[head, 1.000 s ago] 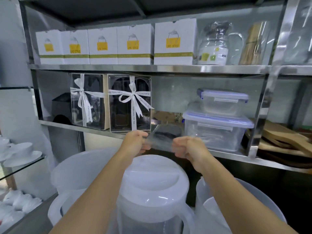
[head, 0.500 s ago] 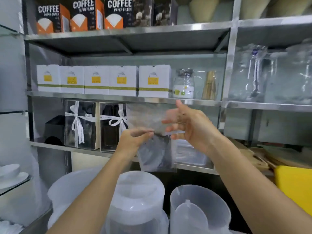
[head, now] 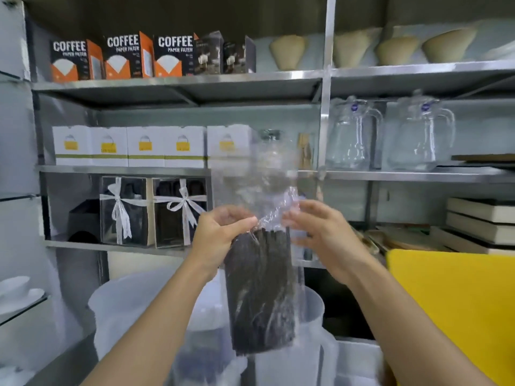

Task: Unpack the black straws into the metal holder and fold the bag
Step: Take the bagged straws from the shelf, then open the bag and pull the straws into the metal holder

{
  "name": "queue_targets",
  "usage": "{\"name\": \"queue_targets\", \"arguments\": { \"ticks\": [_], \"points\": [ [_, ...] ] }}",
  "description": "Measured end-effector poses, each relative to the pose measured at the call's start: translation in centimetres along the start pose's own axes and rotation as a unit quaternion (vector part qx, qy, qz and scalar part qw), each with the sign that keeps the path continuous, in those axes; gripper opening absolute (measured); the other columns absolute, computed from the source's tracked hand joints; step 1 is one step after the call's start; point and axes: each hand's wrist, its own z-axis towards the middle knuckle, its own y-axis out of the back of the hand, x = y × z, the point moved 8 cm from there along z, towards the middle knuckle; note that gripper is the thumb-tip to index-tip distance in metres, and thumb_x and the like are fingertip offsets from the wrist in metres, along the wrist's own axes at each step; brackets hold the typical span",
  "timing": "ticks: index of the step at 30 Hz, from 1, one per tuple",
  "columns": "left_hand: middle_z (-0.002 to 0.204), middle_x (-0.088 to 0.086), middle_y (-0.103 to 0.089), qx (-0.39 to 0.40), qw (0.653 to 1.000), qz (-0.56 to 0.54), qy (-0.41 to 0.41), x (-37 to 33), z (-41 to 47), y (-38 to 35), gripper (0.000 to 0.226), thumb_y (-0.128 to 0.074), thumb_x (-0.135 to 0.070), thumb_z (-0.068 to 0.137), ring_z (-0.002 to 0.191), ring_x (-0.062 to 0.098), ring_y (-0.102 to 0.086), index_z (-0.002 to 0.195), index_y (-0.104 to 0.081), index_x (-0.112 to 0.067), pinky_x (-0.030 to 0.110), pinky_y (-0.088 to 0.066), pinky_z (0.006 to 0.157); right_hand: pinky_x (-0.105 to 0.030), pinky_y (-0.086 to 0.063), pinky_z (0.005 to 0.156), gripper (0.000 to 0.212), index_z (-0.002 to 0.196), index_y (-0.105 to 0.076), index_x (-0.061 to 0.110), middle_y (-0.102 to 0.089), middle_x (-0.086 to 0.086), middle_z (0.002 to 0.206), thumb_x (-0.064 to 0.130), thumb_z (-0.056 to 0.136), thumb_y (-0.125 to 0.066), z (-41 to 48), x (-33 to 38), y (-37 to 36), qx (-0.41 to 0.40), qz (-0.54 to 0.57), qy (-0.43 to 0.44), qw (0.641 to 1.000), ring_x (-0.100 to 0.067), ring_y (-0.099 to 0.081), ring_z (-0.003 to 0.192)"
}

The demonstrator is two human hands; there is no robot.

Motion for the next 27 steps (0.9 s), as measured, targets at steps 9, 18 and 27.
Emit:
{"name": "queue_targets", "arguments": {
  "ticks": [9, 18, 27],
  "points": [
    [0.102, 0.001, -0.062, -0.063, 0.99, 0.029, 0.126, 3.7, -11.7, -3.0, 0.036, -0.071, -0.016, 0.077, 0.086, 0.007, -0.061, 0.107, -0.051, -0.022, 0.018, -0.045, 0.073, -0.024, -0.04, 0.05, 0.022, 0.059, -0.064, 0.014, -0.062, -0.005, 0.059, 0.01, 0.08, -0.068, -10.4, -4.8, 4.5, -0.132, 0.009, -0.02, 0.991, -0.019, -0.052, 0.054],
    [0.124, -0.016, -0.048, 0.158, 0.974, 0.056, 0.155, 2.2, -20.2, -10.8, 0.082, -0.073, -0.051, 0.056, 0.115, -0.005, -0.044, 0.126, -0.032, -0.035, 0.012, -0.038, 0.083, -0.028, -0.045, 0.058, 0.042, 0.046, -0.042, 0.022, -0.049, 0.003, 0.047, 0.015, 0.067, -0.077, -15.4, -5.0, 3.9, -0.089, 0.011, -0.017, 0.996, -0.012, -0.052, 0.05],
    [0.093, 0.003, -0.074, 0.155, 0.971, 0.054, 0.175, 2.0, -21.7, -11.7, 0.037, -0.07, -0.014, 0.078, 0.093, 0.015, -0.069, 0.101, -0.048, -0.033, 0.032, -0.049, 0.09, -0.022, -0.045, 0.052, 0.049, 0.047, -0.041, 0.021, -0.054, -0.005, 0.051, 0.034, 0.047, -0.088, -17.9, -4.5, 5.5, 0.033, 0.071, -0.045, 0.996, -0.016, -0.055, 0.05]
  ]
}}
